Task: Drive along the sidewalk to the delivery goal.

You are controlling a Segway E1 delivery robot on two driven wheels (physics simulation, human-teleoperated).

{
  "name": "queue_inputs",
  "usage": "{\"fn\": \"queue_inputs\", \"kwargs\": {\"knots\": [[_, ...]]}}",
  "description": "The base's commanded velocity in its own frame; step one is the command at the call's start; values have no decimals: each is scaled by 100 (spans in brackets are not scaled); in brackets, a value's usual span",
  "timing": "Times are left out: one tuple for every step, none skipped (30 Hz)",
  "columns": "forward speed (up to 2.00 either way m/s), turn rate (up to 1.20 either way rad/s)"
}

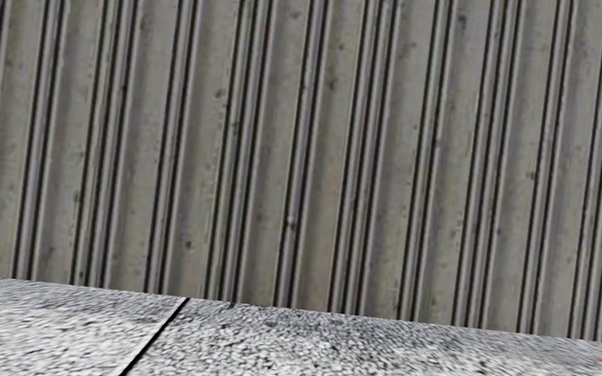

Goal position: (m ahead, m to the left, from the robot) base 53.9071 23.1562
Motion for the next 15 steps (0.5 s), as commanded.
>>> {"fn": "queue_inputs", "kwargs": {"knots": [[0, 0], [0, 0], [0, 0], [0, 0], [0, 0], [0, 0], [0, 0], [0, 0], [0, 0], [0, 0], [0, 0], [0, 0], [0, 0], [0, 0], [0, 0]]}}
